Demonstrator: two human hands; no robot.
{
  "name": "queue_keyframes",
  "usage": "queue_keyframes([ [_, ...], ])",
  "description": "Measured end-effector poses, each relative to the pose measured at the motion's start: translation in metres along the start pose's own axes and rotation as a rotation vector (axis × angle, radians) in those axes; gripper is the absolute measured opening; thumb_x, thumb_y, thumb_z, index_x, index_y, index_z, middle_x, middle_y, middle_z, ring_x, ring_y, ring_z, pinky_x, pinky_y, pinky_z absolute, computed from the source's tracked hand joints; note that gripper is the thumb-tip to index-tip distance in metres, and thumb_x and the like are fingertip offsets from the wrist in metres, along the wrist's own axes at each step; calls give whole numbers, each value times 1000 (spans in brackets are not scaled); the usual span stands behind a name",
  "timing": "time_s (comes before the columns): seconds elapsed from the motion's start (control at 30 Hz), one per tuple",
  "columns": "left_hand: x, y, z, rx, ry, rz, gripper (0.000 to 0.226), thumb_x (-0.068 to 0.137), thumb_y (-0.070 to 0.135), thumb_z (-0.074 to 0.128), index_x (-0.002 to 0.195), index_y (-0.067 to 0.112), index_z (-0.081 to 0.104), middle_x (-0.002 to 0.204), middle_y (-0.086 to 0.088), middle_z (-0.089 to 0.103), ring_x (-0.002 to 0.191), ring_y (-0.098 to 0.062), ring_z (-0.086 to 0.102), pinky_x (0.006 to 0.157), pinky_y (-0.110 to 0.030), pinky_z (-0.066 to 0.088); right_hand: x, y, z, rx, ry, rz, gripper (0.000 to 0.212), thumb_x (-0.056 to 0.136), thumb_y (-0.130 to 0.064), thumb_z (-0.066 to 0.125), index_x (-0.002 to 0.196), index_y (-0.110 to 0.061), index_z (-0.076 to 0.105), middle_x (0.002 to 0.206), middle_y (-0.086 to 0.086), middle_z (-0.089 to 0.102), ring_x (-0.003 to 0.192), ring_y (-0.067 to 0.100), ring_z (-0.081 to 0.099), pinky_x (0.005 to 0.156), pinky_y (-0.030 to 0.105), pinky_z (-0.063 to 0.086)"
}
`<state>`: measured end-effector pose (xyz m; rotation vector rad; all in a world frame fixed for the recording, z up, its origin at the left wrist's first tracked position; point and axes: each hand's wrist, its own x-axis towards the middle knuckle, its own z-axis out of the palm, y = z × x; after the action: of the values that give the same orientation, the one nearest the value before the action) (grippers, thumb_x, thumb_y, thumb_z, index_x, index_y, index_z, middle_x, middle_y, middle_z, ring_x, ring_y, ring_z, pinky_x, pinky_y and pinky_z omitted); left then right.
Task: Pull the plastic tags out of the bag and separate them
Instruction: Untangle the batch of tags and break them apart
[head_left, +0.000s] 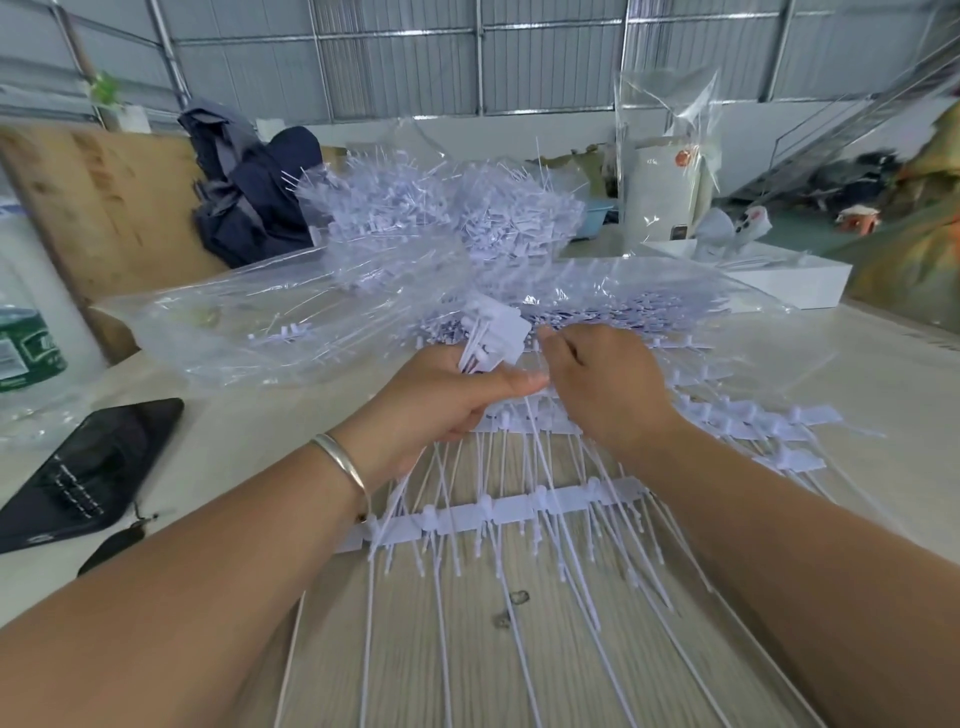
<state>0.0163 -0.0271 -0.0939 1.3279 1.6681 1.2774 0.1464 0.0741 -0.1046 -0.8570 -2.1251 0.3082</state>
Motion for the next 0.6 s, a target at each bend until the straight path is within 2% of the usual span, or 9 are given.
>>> queue_keyframes([
  [0.17,4,-3,-1,-33,116,21,37,79,26,78,53,27,50,48,8,33,39,-9,27,39,-15,25,-1,-3,-2,189,43,33,56,100,-40,39,50,-18,28,45,-4,31,45,14,31,48,31,24],
  [0.3,7,-3,-10,-120,199,-8,29,83,24,74,62,22,53,48,6,30,38,-11,24,39,-15,22,4,7,-4,157,19,64,58,99,-39,42,48,-17,26,42,-4,30,43,16,31,50,30,26],
  [0.43,6,-5,-10,-145,102,-37,37,84,23,74,61,24,45,49,7,27,38,-9,20,38,-16,18,5,11,-3,186,-23,113,61,96,-38,50,45,-18,24,30,-4,24,35,10,22,48,27,25],
  [0.6,5,1,-8,-279,21,-9,42,73,26,75,60,22,36,45,8,26,35,-7,18,35,-15,16,5,5,-5,292,-37,150,59,97,-42,48,47,-18,25,38,-8,27,43,16,28,54,29,28],
])
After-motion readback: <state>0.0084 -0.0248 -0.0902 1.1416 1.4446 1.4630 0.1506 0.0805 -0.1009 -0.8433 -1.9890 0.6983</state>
